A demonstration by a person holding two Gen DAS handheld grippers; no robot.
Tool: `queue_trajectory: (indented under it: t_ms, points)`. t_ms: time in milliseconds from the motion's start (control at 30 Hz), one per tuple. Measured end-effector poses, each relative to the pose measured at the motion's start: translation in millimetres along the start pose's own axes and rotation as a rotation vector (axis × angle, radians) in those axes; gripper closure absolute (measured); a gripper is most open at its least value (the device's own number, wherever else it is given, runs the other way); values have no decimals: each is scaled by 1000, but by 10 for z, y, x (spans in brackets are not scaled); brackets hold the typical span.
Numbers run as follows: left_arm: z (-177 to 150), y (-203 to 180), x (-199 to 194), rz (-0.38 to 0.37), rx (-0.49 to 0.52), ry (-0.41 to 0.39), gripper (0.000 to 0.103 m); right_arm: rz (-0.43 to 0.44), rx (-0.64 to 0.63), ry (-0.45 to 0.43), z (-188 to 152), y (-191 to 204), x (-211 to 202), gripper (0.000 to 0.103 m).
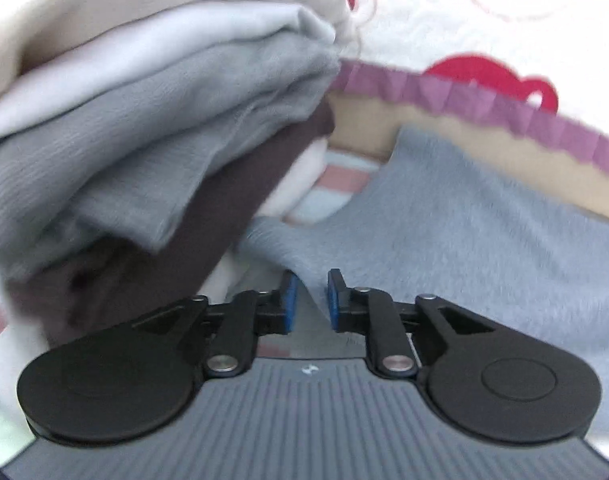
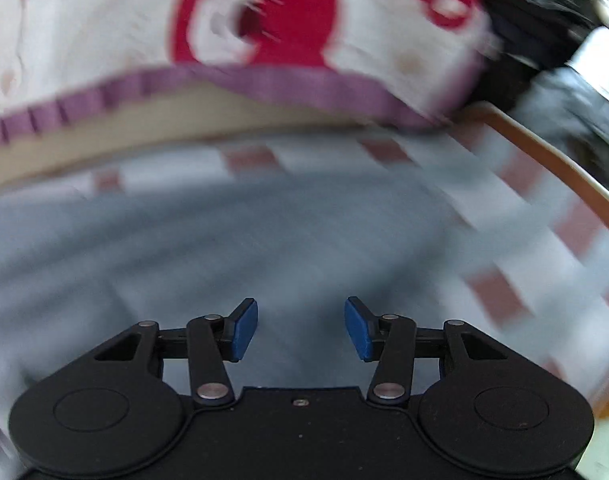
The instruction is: Fold clothes
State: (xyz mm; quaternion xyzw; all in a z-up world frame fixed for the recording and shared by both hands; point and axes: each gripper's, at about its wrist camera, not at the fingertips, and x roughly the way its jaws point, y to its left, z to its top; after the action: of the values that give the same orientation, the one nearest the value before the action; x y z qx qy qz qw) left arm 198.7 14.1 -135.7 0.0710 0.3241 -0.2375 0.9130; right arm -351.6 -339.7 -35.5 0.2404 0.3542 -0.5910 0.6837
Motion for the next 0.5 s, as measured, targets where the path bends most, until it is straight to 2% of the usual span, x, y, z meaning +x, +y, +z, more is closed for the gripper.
queue_trajectory:
  t_ms: [33, 67, 100, 167, 233, 300, 433, 500]
  points:
    - [-1, 10, -81, -49, -19, 23, 72, -3, -14, 14, -134, -142, -73, 49]
    - [-3, 20, -162, -99, -38, 46, 62, -1, -43, 28, -253, -238, -132, 50]
    - [-14, 36, -253, -143, -58, 62, 57, -5, -114, 31, -357, -248, -181, 50]
    - [-80, 67, -457, -218, -89, 79, 52, -67, -326, -23, -588, -251, -349, 50]
    - [-218, 40, -646, -274, -89, 106, 52, -83, -392, -91, -738, -373, -508, 50]
    - [-359, -4, -813, -292, -61, 121, 51, -46, -275, -104, -776, -622, -608, 45]
    - [-496, -88, -1072, -252, 4, 116, 51, 7, 67, -40, -929, -1211, -598, 44]
    - [-564, -130, -1201, -232, 37, 114, 51, 79, 260, -19, -1051, -1452, -542, 42]
